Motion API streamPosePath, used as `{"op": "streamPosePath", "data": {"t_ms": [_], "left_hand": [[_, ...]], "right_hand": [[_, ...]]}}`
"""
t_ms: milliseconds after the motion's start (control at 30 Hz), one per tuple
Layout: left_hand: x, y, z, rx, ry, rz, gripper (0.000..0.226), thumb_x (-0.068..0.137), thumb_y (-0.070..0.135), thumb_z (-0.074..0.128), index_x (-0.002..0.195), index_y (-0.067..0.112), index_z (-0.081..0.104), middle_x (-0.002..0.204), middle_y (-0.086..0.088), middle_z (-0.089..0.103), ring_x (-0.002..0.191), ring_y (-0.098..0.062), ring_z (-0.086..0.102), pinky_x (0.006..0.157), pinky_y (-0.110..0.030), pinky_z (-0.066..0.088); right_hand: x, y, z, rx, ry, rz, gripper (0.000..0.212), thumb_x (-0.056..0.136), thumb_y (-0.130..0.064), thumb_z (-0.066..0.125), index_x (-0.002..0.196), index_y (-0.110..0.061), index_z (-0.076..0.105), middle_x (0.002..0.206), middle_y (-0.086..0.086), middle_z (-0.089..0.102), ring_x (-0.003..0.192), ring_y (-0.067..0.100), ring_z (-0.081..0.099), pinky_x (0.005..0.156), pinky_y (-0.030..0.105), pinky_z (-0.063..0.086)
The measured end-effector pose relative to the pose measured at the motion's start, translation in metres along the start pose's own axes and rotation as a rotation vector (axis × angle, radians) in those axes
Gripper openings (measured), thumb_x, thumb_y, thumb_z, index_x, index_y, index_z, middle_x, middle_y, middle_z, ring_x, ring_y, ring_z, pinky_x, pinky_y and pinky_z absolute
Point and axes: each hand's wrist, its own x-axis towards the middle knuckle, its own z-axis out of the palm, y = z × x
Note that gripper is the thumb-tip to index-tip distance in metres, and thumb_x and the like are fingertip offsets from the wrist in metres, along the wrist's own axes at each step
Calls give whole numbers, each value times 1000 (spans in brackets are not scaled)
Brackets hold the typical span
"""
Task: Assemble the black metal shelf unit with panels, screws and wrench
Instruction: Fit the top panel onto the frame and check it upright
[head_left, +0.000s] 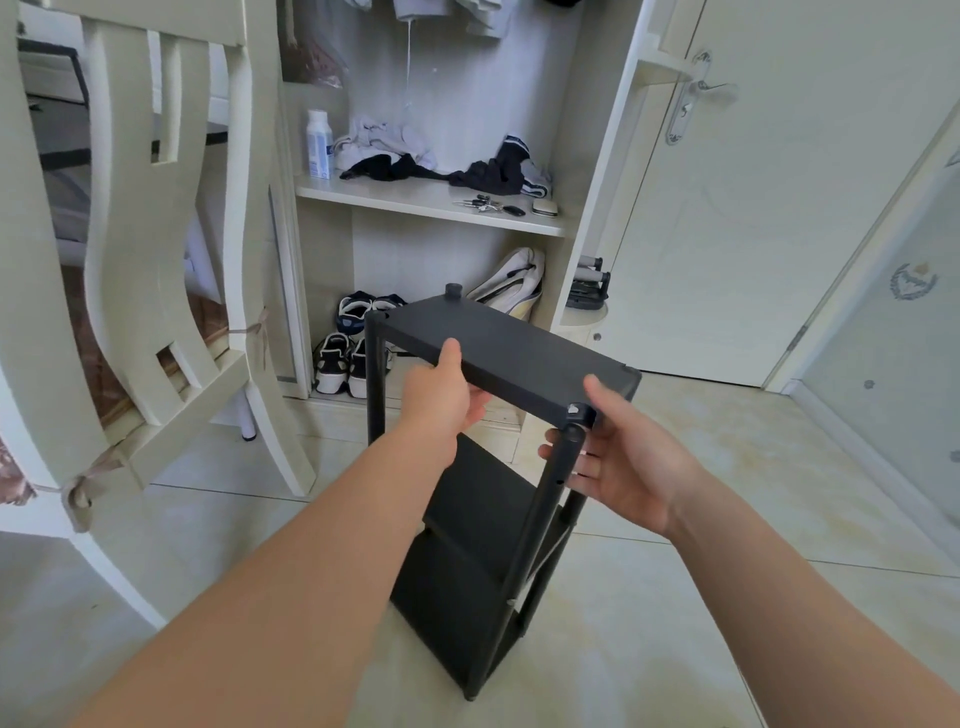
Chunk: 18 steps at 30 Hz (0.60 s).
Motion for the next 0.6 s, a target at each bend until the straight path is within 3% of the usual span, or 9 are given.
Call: {"op": "streamPosePath", "data": {"t_ms": [100, 200, 300, 367, 500, 600], "left_hand": [[-12, -9, 9, 91, -136, -21, 43, 96, 51, 54, 126, 19, 53, 104, -5, 74, 84, -17, 75, 78, -33, 59], [-28, -24, 23, 247, -351, -64, 55, 90, 58, 60, 128, 19, 51, 98, -7, 76, 87, -18, 75, 87, -36, 57], [-27, -32, 30, 260, -410, -108, 61, 88, 60, 54, 131, 17, 48, 108, -15, 74, 98, -24, 74, 94, -40, 56], [-26, -30, 28, 255, -409, -109, 52, 95, 54, 49, 131, 16, 48, 105, -13, 75, 95, -23, 74, 93, -40, 57], [-21, -17, 17, 270, -378, -102, 37, 103, 42, 40, 115, 10, 54, 96, -18, 75, 83, -28, 76, 75, -34, 61], [-15, -7, 5, 216, -318, -88, 32, 103, 41, 42, 107, 11, 52, 75, -15, 69, 61, -28, 69, 83, -46, 60]], "right_hand": [[5, -4, -9, -72, 295, -46, 56, 91, -61, 62, 100, -7, 66, 92, 10, 70, 86, 30, 69, 77, 41, 59], [20, -1, -24, -309, 634, -244, 61, 87, -60, 68, 119, -9, 55, 119, 7, 58, 105, 26, 58, 87, 41, 50], [27, 0, -26, -357, 517, -373, 54, 95, -52, 61, 142, -30, 46, 145, -4, 43, 131, 17, 44, 106, 36, 36], [28, 1, -21, -304, 382, -380, 45, 102, -43, 54, 145, -32, 45, 139, -9, 49, 124, 11, 45, 100, 29, 31], [30, 5, -15, -270, 373, -423, 39, 100, -39, 60, 135, -27, 47, 122, -3, 59, 105, 7, 55, 93, 30, 33], [33, 10, -7, -265, 361, -408, 50, 96, -42, 64, 138, -22, 44, 115, -6, 59, 96, 0, 55, 84, 23, 39]]}}
